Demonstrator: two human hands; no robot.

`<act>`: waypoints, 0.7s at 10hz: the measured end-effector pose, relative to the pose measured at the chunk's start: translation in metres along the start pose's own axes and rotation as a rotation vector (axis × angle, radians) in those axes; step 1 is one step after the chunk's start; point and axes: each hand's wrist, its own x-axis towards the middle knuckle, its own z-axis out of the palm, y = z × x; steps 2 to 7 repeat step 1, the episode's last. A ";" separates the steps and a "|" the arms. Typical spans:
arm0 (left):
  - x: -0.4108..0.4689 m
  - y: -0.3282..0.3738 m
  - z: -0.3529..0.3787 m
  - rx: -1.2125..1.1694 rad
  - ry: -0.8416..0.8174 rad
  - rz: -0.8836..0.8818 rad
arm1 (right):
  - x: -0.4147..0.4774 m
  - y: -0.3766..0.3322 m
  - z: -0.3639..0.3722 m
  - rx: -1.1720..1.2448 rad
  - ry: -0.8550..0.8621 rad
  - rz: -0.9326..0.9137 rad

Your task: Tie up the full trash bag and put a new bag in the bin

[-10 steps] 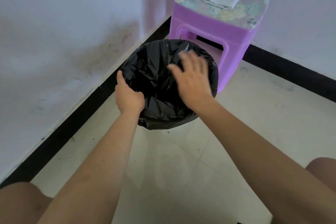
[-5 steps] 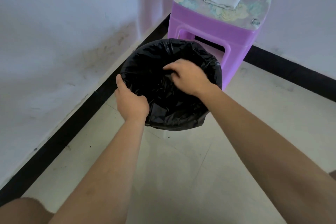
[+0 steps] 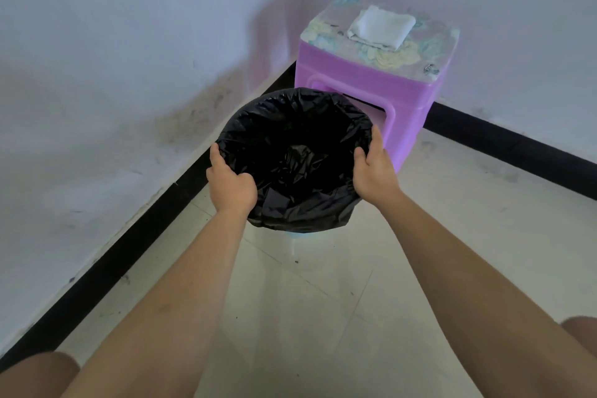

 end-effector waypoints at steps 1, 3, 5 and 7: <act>-0.002 0.005 -0.009 0.187 -0.084 -0.012 | -0.003 -0.009 -0.010 -0.107 -0.108 0.092; -0.002 0.005 -0.009 0.187 -0.084 -0.012 | -0.003 -0.009 -0.010 -0.107 -0.108 0.092; -0.002 0.005 -0.009 0.187 -0.084 -0.012 | -0.003 -0.009 -0.010 -0.107 -0.108 0.092; -0.002 0.005 -0.009 0.187 -0.084 -0.012 | -0.003 -0.009 -0.010 -0.107 -0.108 0.092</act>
